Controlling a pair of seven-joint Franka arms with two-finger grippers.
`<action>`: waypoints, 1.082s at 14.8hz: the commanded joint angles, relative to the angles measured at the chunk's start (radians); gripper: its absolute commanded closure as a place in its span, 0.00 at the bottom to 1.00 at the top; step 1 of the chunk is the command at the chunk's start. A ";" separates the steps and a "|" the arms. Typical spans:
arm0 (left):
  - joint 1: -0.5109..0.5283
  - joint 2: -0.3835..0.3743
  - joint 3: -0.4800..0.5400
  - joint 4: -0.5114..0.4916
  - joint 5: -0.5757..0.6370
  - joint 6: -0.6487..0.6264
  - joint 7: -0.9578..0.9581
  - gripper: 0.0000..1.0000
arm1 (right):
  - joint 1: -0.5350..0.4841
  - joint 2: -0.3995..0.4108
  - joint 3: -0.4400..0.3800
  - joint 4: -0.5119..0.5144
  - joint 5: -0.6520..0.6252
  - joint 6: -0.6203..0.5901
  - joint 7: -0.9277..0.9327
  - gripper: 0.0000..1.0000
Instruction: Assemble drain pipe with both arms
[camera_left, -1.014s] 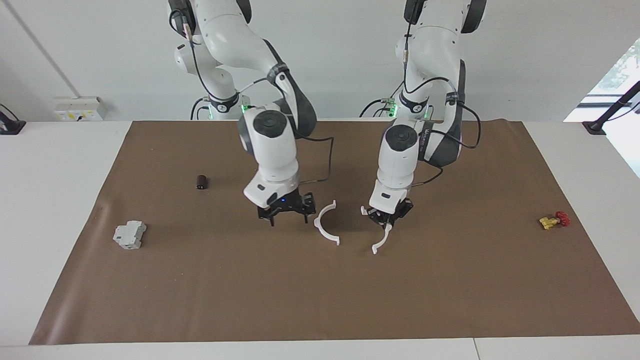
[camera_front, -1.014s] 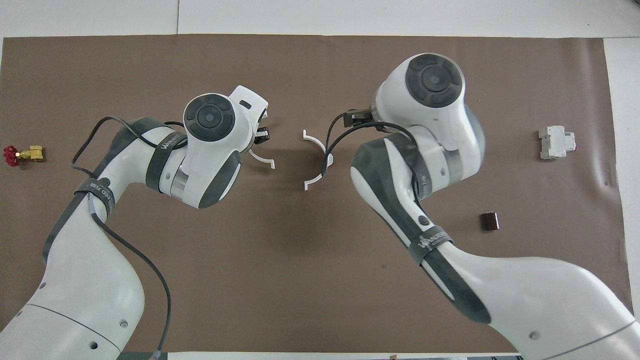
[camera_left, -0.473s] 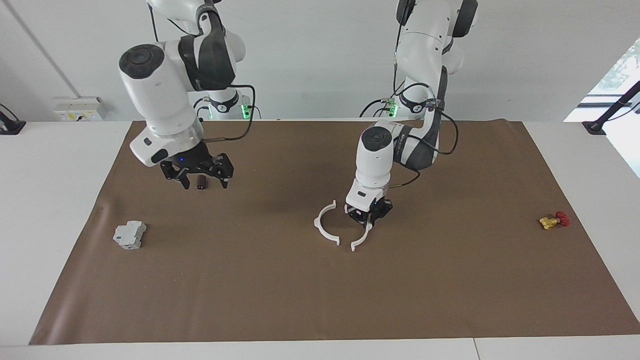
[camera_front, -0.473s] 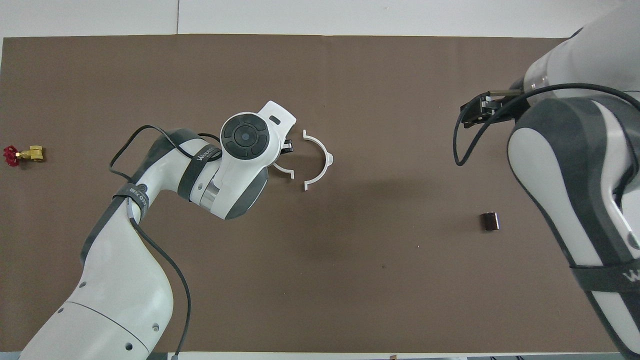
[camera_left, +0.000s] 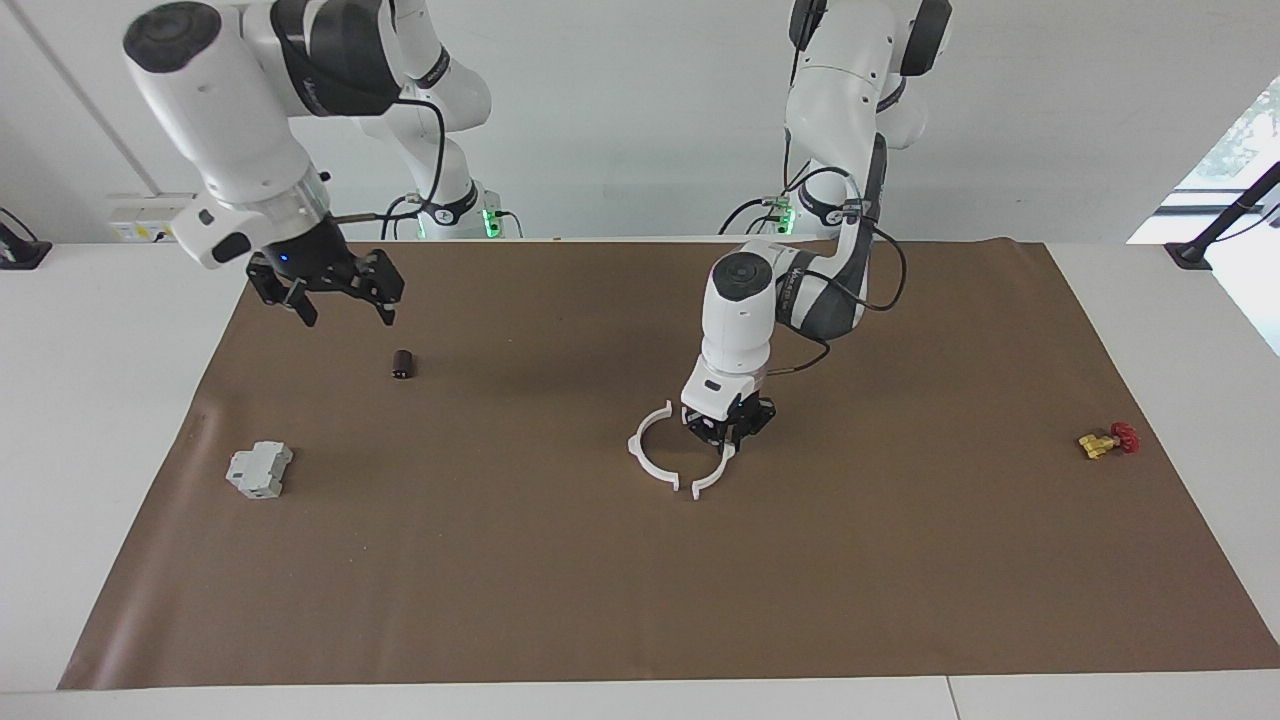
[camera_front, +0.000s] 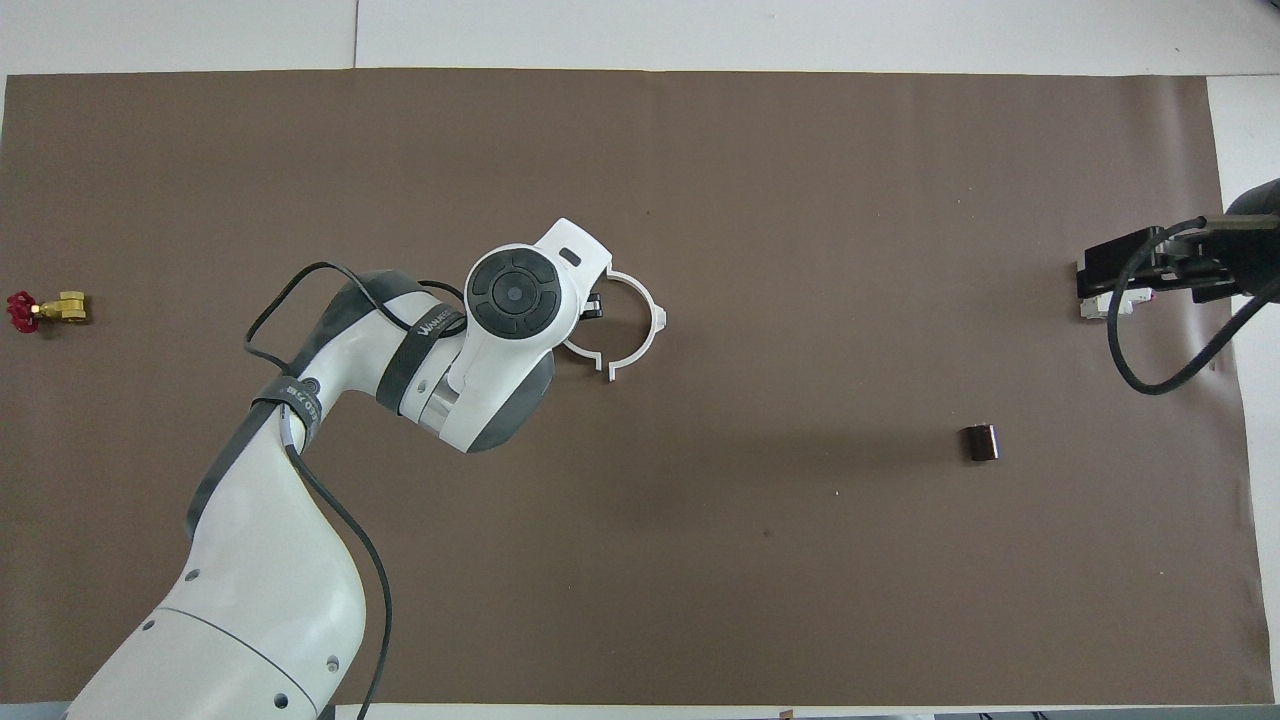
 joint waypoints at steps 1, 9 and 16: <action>-0.028 -0.018 0.012 -0.035 0.025 0.017 -0.026 1.00 | -0.016 0.008 0.017 -0.008 -0.034 0.005 -0.017 0.00; -0.045 -0.024 0.014 -0.051 0.025 0.006 -0.038 1.00 | -0.019 -0.041 0.029 -0.051 -0.043 -0.009 -0.015 0.00; -0.028 -0.021 0.015 -0.045 0.024 0.020 -0.047 1.00 | -0.037 -0.009 0.029 -0.015 -0.041 -0.006 -0.015 0.00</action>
